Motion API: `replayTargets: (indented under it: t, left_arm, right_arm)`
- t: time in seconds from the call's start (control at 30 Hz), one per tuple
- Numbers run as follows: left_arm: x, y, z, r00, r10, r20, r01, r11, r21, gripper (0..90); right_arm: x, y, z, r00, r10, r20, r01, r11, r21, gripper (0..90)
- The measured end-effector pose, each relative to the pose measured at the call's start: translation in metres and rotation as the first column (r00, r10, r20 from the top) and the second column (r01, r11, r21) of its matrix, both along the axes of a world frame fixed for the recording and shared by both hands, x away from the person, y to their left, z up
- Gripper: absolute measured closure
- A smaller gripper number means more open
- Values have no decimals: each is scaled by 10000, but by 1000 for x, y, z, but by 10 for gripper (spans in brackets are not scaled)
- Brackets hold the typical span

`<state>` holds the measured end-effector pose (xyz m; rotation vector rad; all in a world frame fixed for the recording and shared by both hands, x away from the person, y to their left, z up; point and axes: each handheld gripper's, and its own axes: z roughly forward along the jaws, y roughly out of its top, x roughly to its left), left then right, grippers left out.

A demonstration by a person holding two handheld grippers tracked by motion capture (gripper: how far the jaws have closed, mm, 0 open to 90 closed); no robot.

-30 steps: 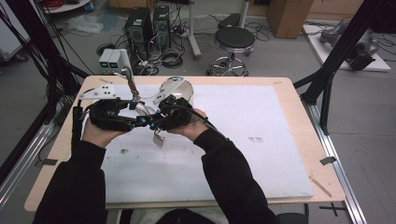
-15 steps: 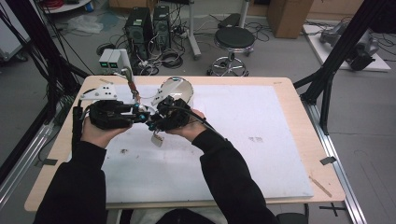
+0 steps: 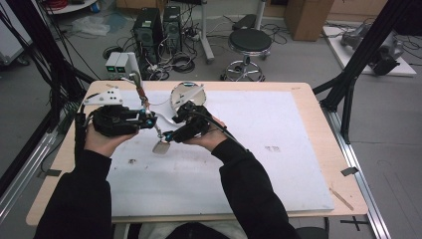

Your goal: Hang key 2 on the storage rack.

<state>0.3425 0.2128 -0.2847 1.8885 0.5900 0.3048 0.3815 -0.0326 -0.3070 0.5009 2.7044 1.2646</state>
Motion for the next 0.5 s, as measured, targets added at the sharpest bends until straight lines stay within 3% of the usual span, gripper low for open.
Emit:
replayTargets:
  t: [0.07, 0.27, 0.33, 0.4, 0.5]
  left_arm:
    - [1, 2, 3, 9996, 277, 48, -277, 9996, 28, 746]
    - [5, 8, 8, 9990, 445, 85, -445, 9990, -12, 746]
    - [5, 8, 8, 9986, 527, 73, -529, 9985, 158, 746]
    - [7, 9, 8, 9985, 548, 43, -549, 9983, 190, 746]
    - [9, 12, 8, 9977, 674, 8, -674, 9975, 194, 746]
  right_arm:
    - [2, -7, -1, 9992, -397, 0, 397, 9992, 69, 227]
    - [5, -32, -4, 9924, -1228, -45, 1228, 9923, 141, 100]
    - [6, -41, -6, 9877, -1566, -17, 1566, 9877, 48, 7]
    - [6, -48, -8, 9853, -1698, 196, 1701, 9854, -115, 6]
    - [6, -62, -13, 9791, -2028, 158, 2030, 9790, -165, 6]
